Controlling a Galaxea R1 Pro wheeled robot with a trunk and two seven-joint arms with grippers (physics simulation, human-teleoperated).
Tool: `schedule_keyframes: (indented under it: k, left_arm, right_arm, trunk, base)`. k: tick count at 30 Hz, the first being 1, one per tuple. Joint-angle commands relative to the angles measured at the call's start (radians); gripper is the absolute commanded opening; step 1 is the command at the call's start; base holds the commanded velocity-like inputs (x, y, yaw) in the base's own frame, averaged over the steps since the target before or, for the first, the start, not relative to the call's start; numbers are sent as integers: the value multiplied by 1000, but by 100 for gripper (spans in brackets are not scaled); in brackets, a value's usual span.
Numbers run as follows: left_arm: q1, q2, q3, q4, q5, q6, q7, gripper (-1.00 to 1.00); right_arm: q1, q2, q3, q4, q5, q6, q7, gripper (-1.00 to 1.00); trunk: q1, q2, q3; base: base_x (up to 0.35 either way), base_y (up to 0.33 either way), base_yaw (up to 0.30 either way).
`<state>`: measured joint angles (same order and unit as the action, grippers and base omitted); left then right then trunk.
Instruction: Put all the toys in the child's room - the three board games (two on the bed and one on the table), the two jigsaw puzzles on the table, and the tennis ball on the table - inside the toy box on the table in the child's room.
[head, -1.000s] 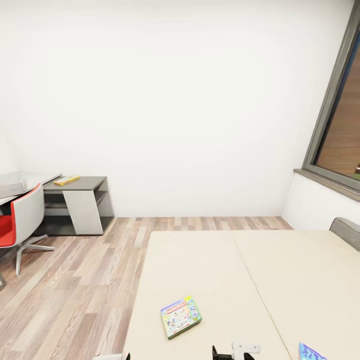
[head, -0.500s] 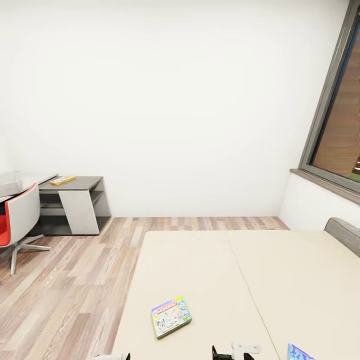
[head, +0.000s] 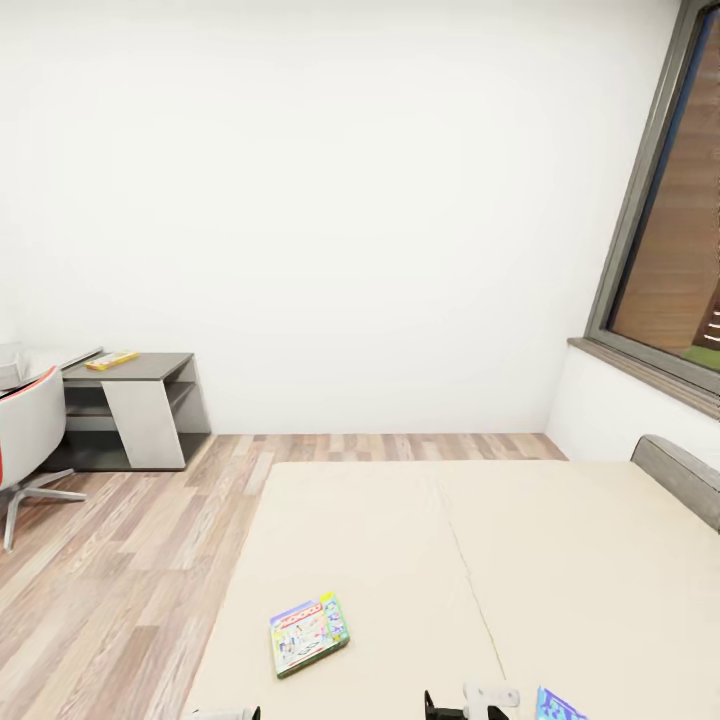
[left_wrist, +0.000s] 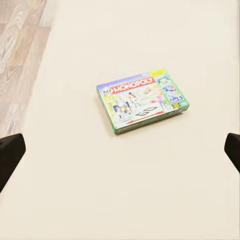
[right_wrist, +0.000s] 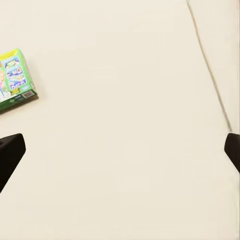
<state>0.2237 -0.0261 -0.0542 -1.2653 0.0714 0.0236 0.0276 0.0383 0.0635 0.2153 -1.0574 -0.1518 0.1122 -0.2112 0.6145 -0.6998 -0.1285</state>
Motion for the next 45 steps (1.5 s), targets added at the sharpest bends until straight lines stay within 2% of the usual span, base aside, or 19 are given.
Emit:
schedule_keyframes:
  k: [1, 14, 45]
  left_arm:
    - [0, 0, -1, -2, 7, 2, 3, 100]
    - [0, 1, -25, -2, 7, 1, 3, 100]
    - [0, 2, -27, -2, 7, 1, 3, 100]
  right_arm:
    - [0, -1, 3, -2, -8, 4, -7, 100]
    - [0, -1, 3, -2, -7, 4, -7, 100]
    - [0, -1, 3, -3, -7, 4, -7, 100]
  trunk:
    - [0, -1, -1]
    - [0, -1, -1]
    - [0, -1, -1]
  base:
    - [0, -262, 0]
    - [0, -262, 0]
    - [0, -246, 0]
